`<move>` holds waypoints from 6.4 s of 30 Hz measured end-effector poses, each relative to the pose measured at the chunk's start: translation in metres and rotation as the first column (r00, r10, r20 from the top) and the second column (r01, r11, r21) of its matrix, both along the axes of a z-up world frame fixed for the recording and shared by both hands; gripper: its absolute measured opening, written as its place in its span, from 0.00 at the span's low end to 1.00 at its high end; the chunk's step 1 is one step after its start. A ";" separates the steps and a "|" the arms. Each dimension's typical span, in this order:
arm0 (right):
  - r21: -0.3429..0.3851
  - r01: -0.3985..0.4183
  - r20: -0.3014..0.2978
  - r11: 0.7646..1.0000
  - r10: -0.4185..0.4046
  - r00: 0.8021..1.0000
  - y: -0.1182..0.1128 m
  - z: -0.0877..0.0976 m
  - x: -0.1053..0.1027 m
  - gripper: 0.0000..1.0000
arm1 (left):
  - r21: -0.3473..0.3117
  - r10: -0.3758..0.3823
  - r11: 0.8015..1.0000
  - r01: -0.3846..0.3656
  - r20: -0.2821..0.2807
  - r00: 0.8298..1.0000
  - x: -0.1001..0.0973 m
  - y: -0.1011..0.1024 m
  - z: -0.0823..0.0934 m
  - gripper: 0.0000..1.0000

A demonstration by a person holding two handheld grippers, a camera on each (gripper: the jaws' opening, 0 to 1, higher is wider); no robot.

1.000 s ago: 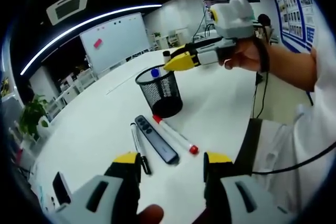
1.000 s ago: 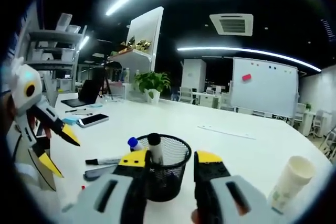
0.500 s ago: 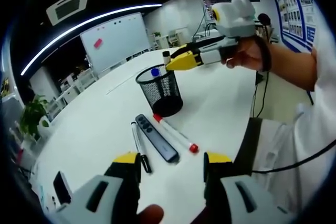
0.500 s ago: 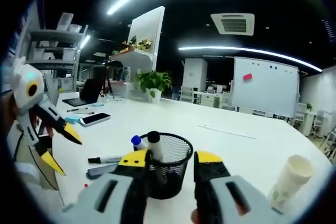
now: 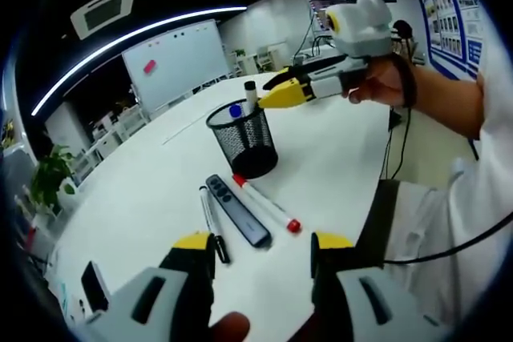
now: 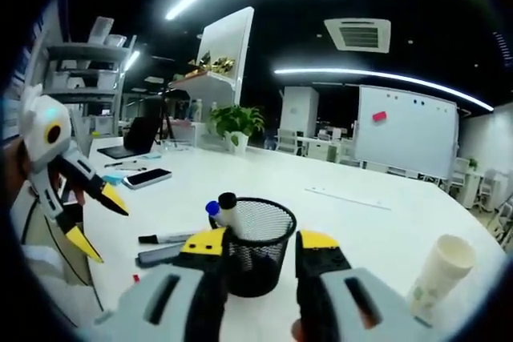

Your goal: Place the scattered laser pointers and whiteboard markers into the pen holder and stack the scattered paper cups together

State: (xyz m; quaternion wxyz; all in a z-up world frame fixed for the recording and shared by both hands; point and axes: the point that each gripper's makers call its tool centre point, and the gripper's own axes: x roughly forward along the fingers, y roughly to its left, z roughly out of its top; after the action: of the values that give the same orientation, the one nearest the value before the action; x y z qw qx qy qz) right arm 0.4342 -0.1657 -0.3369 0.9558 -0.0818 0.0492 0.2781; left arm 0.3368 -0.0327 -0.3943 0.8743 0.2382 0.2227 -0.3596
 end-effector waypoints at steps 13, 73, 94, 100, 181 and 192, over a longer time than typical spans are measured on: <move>-0.013 -0.014 -0.020 1.000 0.014 1.000 0.001 -0.006 -0.003 0.34 | 0.002 0.004 1.000 -0.004 0.001 1.000 -0.001 0.001 0.000 0.49; -0.132 -0.018 -0.167 0.991 -0.004 0.986 -0.046 -0.033 -0.027 0.36 | 0.012 0.003 1.000 -0.003 0.014 1.000 -0.001 -0.001 -0.002 0.49; -0.203 -0.123 -0.269 0.971 0.065 0.961 -0.039 -0.053 -0.060 0.40 | 0.027 0.006 1.000 -0.007 0.038 0.999 0.007 0.004 0.001 0.49; -0.236 -0.141 -0.295 0.961 0.068 0.953 -0.042 -0.057 -0.066 0.40 | 0.003 0.009 1.000 -0.009 0.039 0.999 0.007 0.003 0.004 0.49; -0.315 -0.163 -0.313 0.935 0.060 0.948 -0.062 -0.075 -0.085 0.38 | -0.269 0.356 0.904 -0.331 0.049 0.933 0.044 0.058 -0.010 0.39; -0.323 -0.160 -0.314 0.933 0.054 0.948 -0.065 -0.077 -0.086 0.38 | -0.317 0.389 0.874 -0.369 -0.002 0.921 0.049 0.062 -0.018 0.36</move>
State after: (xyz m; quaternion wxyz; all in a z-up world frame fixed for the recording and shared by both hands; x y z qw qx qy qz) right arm 0.3487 -0.2302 -0.4138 0.8912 -0.2074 0.2367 0.3267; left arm 0.3858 0.0295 -0.4125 0.9606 0.0601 0.1784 -0.2044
